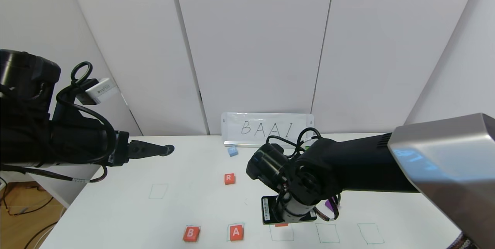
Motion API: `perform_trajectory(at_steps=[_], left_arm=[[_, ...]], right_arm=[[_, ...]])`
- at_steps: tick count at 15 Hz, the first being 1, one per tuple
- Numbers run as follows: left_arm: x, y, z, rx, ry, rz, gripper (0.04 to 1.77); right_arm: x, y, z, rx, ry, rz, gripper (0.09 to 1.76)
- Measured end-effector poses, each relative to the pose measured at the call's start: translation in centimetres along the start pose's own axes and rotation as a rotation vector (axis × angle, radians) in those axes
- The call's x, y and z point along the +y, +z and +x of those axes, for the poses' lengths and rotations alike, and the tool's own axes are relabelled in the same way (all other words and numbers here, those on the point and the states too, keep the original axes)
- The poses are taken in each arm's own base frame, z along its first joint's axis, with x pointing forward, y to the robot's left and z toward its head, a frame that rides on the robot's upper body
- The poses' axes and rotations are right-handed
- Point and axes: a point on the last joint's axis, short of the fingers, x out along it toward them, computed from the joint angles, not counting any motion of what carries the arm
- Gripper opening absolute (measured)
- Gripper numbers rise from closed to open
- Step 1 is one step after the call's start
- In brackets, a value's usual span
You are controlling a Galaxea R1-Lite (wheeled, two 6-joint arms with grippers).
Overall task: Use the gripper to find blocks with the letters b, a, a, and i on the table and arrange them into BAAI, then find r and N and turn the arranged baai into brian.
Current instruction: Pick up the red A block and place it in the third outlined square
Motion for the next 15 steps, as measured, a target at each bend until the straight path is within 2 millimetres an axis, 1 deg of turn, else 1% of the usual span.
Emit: perform_trajectory(at_steps=[5, 8, 15], left_arm=[[0.2, 0.0, 0.4, 0.008, 0.001, -0.004, 1.72], [0.3, 0.1, 0.5, 0.009, 0.003, -0.006, 1.72], [0.4, 0.1, 0.6, 0.014, 0.007, -0.011, 1.72]], right_arm=[[-0.3, -0.6, 2.2, 0.047, -0.045, -0.001, 0.54], [-0.1, -1.0, 3.3, 0.063, -0.058, -0.012, 0.54], [0.3, -1.7, 4.4, 0.054, -0.105, -0.036, 0.54]])
